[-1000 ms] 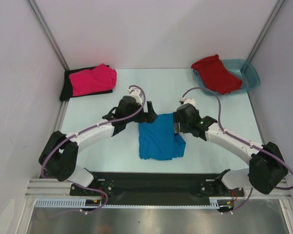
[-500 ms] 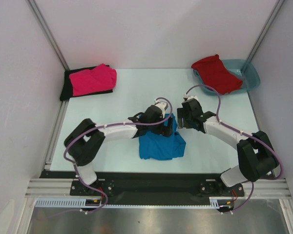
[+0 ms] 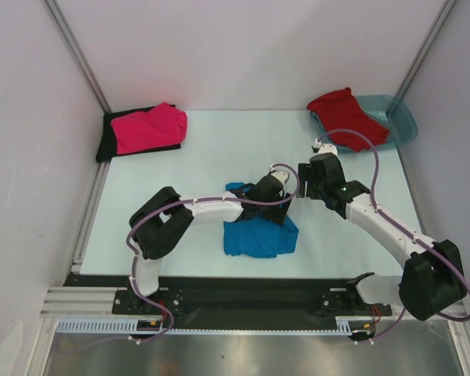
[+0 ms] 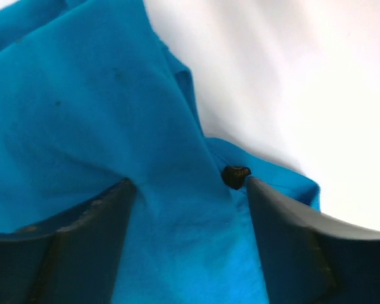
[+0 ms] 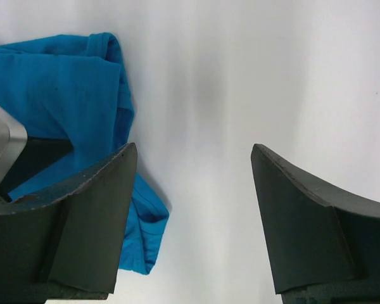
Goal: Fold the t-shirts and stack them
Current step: Flatten the tshirt out
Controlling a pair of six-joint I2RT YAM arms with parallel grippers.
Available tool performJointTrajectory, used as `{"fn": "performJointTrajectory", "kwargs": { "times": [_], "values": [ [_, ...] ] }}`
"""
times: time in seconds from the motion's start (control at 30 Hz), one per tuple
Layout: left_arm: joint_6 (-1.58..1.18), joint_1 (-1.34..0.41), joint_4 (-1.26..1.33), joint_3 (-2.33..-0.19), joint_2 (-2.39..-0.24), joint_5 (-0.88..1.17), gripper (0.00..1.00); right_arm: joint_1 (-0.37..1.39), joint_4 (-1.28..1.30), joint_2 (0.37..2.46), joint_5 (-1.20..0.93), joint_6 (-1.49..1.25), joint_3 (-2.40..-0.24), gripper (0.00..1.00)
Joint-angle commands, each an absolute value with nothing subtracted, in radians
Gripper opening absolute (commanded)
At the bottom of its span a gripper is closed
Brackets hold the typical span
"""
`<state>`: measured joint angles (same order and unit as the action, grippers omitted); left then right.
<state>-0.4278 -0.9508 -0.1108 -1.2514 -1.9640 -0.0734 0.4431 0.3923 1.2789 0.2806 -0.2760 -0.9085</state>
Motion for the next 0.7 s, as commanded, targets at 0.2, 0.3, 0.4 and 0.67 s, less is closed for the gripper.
{"fn": "performJointTrajectory", "kwargs": {
  "times": [0.2,0.3,0.4,0.67],
  "values": [
    [-0.419,-0.962,-0.114,-1.256,-1.934,-0.120,0.11,0.439,0.405,1.233,0.290,-0.276,-0.885,0.78],
    [-0.420,-0.962,-0.124,-1.262,-1.936,-0.126,0.00,0.440,0.410,1.233,0.288,-0.276,-0.885,0.77],
    [-0.420,-0.962,-0.124,-1.256,-1.919,-0.133,0.06,0.437,0.410,1.229,0.275,-0.275,-0.881,0.78],
    [-0.403,-0.962,-0.124,-1.258,-1.884,-0.132,0.37,0.439,0.394,1.252,0.213,-0.281,-0.867,0.77]
  ]
}}
